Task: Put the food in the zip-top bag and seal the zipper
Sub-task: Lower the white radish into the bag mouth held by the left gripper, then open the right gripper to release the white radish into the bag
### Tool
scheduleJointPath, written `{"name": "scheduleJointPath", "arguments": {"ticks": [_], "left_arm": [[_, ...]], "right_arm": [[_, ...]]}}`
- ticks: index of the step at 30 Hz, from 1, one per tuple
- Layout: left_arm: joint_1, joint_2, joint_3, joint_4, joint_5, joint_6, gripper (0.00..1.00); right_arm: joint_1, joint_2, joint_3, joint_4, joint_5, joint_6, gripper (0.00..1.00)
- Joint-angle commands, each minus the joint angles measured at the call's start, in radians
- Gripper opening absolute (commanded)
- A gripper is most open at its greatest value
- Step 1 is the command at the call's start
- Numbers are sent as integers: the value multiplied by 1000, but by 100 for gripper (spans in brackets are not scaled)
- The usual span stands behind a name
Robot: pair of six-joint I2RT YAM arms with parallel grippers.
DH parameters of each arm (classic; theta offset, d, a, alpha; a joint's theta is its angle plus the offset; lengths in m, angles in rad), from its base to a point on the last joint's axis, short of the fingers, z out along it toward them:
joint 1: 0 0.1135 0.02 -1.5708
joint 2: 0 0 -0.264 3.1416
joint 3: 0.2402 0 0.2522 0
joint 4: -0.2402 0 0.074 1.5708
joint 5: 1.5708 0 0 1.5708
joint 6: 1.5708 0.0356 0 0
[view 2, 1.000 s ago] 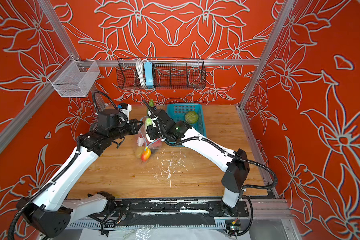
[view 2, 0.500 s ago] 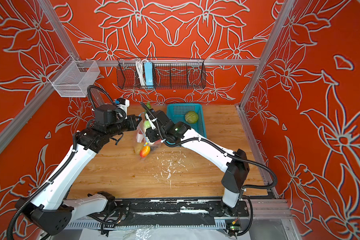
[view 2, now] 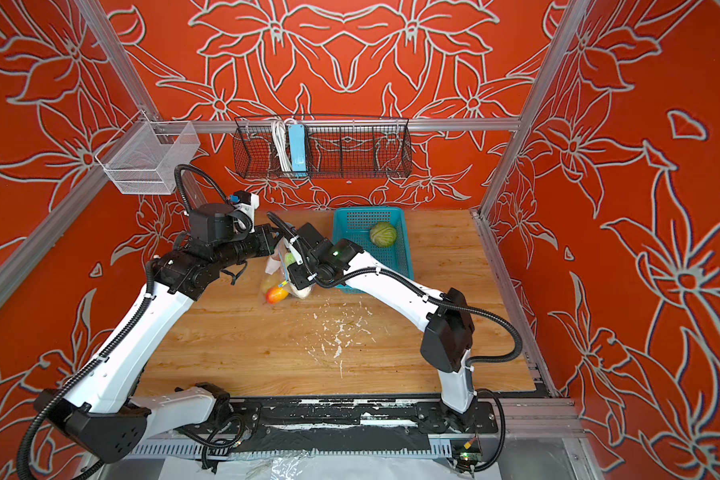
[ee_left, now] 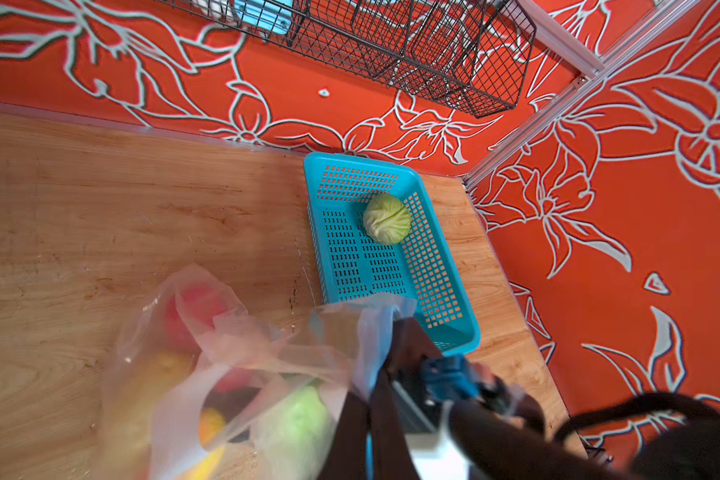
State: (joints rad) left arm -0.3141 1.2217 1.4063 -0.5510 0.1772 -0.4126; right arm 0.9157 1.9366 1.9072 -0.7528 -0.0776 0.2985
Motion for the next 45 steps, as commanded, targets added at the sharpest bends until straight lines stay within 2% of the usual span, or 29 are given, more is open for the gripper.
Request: {"name": "scheduleJointPath", "arguments": {"ticks": [1, 6, 10, 16, 24, 29, 33, 45], "left_arm": [[3, -18, 34, 44, 11, -16, 0], [3, -40, 24, 48, 13, -33, 0], [3, -62, 15, 51, 19, -51, 0], [3, -89, -29, 63, -14, -46, 0], [3, -111, -86, 66, -98, 0, 0], [3, -111, -100, 65, -138, 17, 0], [4, -108, -106, 72, -153, 19, 0], [3, -82, -82, 74, -160, 18, 0]], "right_arm": [[8, 61, 95, -130, 35, 4, 41], [5, 144, 210, -205, 61, 29, 44], [-3, 212, 330, -274, 57, 51, 52], [-3, 208, 376, -219, -11, 44, 65], [-3, 94, 263, -95, -51, 23, 67], [-3, 5, 137, -3, -58, 11, 65], [-3, -58, 54, 59, -47, 17, 58], [-4, -150, -7, 91, -20, 4, 58]]}}
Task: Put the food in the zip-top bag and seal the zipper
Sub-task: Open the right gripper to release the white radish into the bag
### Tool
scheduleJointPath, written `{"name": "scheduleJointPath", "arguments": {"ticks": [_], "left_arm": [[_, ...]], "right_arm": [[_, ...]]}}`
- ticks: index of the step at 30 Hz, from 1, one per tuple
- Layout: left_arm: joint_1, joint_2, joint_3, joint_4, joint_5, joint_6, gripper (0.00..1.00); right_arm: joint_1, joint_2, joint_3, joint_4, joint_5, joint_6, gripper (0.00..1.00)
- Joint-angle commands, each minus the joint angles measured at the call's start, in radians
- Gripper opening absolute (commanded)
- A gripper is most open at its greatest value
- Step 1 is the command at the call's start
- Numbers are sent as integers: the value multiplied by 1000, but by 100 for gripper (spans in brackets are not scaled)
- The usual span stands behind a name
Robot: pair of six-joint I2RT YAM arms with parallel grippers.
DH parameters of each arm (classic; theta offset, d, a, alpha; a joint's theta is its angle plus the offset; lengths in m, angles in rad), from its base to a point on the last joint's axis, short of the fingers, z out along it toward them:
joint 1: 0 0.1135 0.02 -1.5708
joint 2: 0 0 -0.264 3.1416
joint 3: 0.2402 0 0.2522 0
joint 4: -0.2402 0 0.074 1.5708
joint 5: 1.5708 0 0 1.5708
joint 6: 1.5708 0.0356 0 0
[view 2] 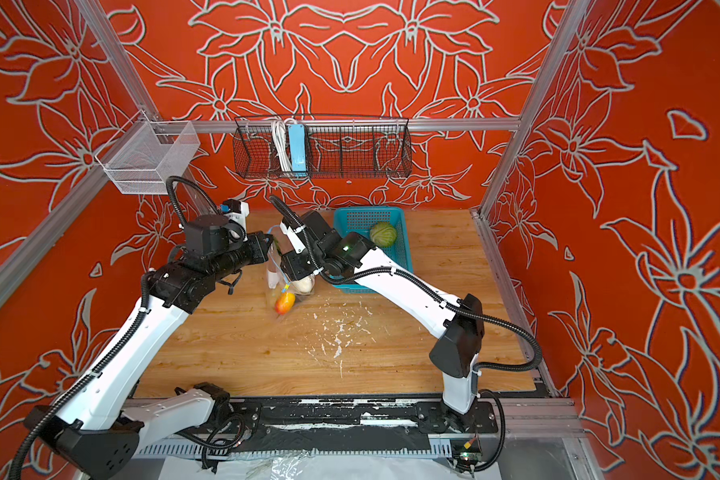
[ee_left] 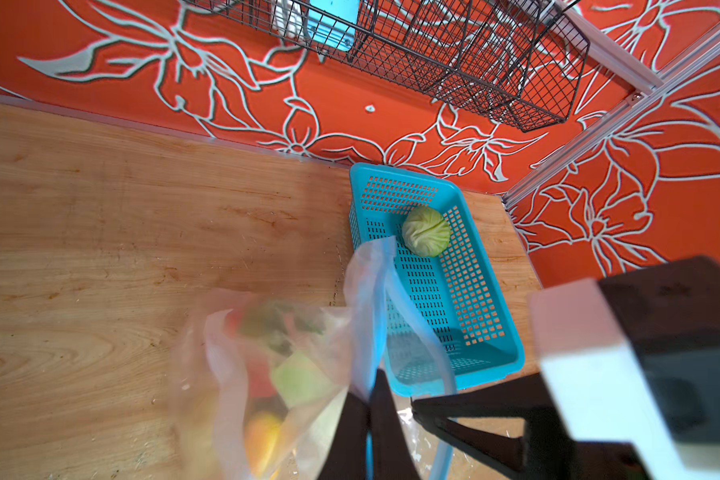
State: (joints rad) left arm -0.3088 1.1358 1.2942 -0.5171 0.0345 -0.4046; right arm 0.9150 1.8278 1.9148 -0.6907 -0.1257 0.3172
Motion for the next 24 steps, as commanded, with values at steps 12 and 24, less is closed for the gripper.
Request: {"name": "scheduleJointPath", "arguments": {"ticks": [12, 24], "left_arm": [[-2, 28, 70, 18, -57, 72, 0], [2, 73, 56, 37, -76, 131, 0]], "right_arm": [[-58, -65, -19, 13, 34, -8, 59], [-149, -82, -71, 41, -40, 51, 66]]}}
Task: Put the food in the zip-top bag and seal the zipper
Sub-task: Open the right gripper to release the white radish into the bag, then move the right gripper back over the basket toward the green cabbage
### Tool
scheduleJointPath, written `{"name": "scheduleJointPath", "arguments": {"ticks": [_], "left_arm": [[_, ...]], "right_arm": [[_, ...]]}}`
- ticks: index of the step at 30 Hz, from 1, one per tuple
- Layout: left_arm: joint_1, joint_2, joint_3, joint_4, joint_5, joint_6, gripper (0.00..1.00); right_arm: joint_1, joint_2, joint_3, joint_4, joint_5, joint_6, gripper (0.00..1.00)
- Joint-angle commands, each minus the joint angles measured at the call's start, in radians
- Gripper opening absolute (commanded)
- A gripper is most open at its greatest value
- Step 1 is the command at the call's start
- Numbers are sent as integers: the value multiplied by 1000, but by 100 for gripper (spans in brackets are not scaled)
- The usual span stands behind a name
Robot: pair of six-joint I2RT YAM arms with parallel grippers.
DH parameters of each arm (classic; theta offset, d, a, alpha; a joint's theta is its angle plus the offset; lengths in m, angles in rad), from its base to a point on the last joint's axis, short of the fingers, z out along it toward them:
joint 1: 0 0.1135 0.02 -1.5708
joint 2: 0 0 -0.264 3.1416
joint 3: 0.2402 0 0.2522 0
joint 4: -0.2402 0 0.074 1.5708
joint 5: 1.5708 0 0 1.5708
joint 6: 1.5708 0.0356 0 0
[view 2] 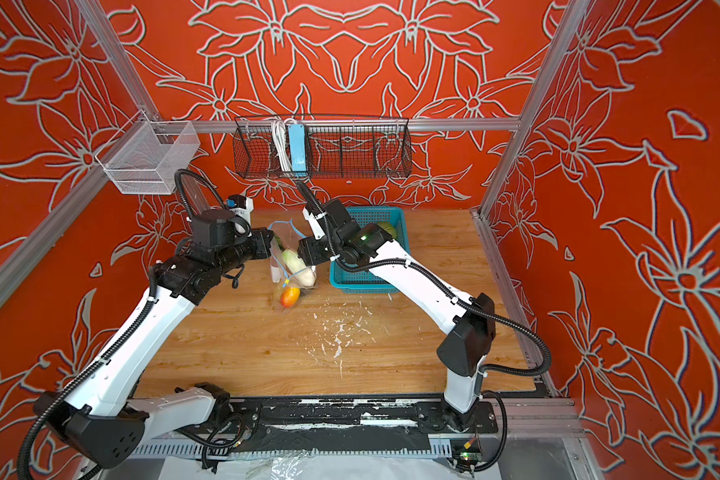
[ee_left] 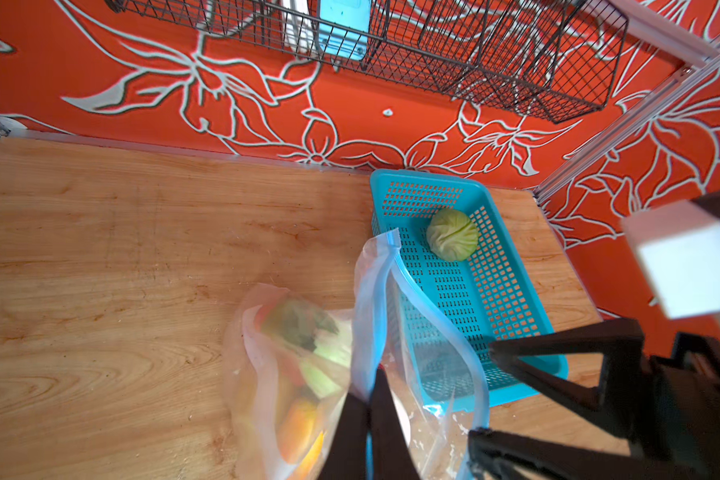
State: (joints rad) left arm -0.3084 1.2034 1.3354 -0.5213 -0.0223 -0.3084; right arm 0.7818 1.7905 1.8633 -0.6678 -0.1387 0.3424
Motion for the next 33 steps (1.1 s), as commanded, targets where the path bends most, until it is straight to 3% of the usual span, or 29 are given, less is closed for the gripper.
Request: {"name": "scheduleJointPath", "arguments": {"ticks": [1, 6, 12, 20, 27, 30, 33], "left_arm": [[5, 11, 21, 40, -24, 41, 0], [17, 33, 51, 17, -25, 72, 0], [26, 36, 48, 20, -36, 79, 0], [28, 45, 53, 41, -80, 109, 0], [28, 49, -44, 104, 3, 60, 0], [28, 46, -76, 120, 18, 49, 0], [28, 40, -106, 141, 28, 42, 0]], "right_arm": [[-24, -49, -29, 23, -29, 32, 66], [-64, -57, -47, 24, -51, 49, 71], [-100, -59, -46, 1, -38, 49, 98], [-125, 5, 48, -90, 41, 50, 98], [-130, 94, 171, -189, 128, 67, 98], [-128, 145, 253, -247, 108, 40, 98], [-130, 208, 355, -347, 181, 55, 98]]}}
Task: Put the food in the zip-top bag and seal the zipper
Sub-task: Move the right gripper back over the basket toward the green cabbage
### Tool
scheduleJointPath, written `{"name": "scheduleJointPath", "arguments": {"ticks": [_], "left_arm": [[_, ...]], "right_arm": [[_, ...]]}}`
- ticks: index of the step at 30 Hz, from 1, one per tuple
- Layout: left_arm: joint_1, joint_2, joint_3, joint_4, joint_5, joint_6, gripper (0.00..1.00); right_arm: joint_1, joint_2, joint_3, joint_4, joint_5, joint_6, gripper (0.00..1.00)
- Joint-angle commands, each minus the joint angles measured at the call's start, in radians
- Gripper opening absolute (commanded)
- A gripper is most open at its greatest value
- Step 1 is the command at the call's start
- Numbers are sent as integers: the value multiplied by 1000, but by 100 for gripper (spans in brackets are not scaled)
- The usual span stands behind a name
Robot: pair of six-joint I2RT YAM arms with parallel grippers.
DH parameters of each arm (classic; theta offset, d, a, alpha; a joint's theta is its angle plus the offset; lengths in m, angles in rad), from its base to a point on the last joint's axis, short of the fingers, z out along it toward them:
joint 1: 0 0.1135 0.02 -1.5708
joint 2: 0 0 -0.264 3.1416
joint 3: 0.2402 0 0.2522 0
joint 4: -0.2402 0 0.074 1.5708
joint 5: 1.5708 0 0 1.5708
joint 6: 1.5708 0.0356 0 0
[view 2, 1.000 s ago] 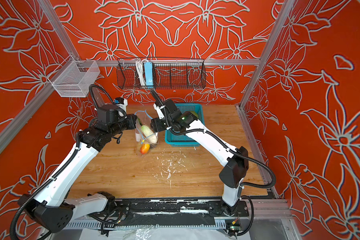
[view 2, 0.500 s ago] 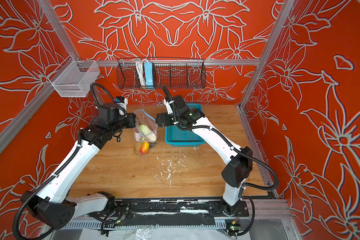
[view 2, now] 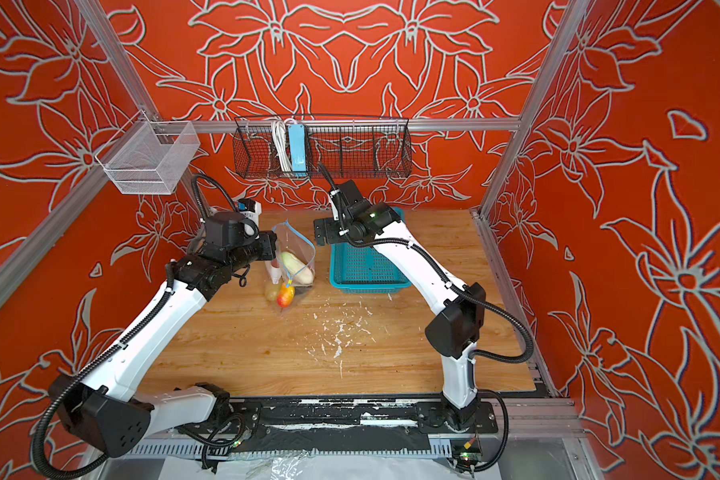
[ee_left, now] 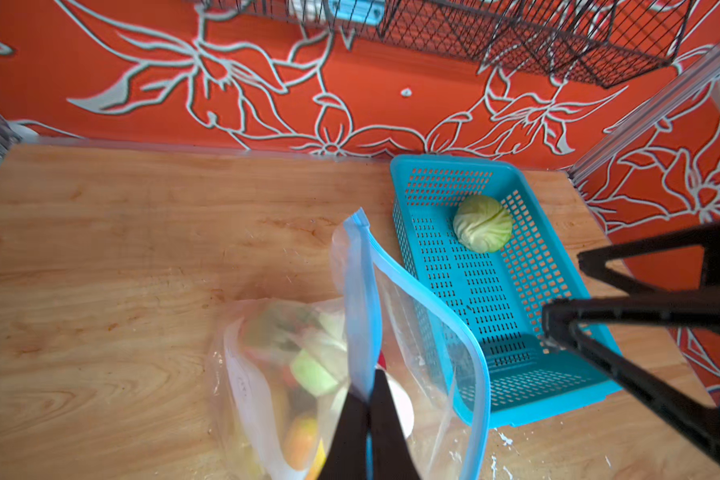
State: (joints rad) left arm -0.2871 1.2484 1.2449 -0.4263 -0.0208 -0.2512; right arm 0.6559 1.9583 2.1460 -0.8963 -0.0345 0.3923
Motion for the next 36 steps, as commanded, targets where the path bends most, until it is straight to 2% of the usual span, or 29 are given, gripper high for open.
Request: {"name": "scheduleJointPath", "arguments": {"ticks": [1, 4, 6, 12, 16, 23, 26, 28, 29, 31, 33, 36], "left_arm": [[6, -5, -25, 53, 31, -18, 0], [6, -6, -52, 70, 45, -28, 0], [6, -6, -64, 73, 59, -46, 0], [6, -11, -75, 73, 83, -60, 0], [6, -29, -105, 103, 97, -75, 0], [5, -35, -105, 97, 83, -72, 0], [6, -41, -110, 101, 90, -70, 0], [6, -38, -106, 96, 83, -69, 0], [6, -38, -104, 89, 74, -69, 0], [6, -46, -104, 87, 66, -68, 0], [6, -54, -108, 94, 71, -69, 0], [5, -56, -110, 98, 73, -70, 0]], "right_arm": [[-4, 55, 95, -144, 109, 9, 98], [-5, 68, 105, -154, 144, -7, 98], [-7, 67, 91, -137, 116, -36, 98], [-36, 82, 80, -135, 142, 34, 98], [-72, 112, 87, -126, 15, 41, 98], [-86, 166, 169, -161, 153, 30, 98], [-86, 185, 186, -134, 113, -46, 98], [-88, 180, 155, -107, 153, -64, 98], [-96, 176, 124, -86, 144, -66, 98], [-135, 182, 103, -70, 17, -46, 98], [-166, 188, 89, -57, -42, -33, 98], [-169, 160, 26, 9, 28, -45, 98]]}}
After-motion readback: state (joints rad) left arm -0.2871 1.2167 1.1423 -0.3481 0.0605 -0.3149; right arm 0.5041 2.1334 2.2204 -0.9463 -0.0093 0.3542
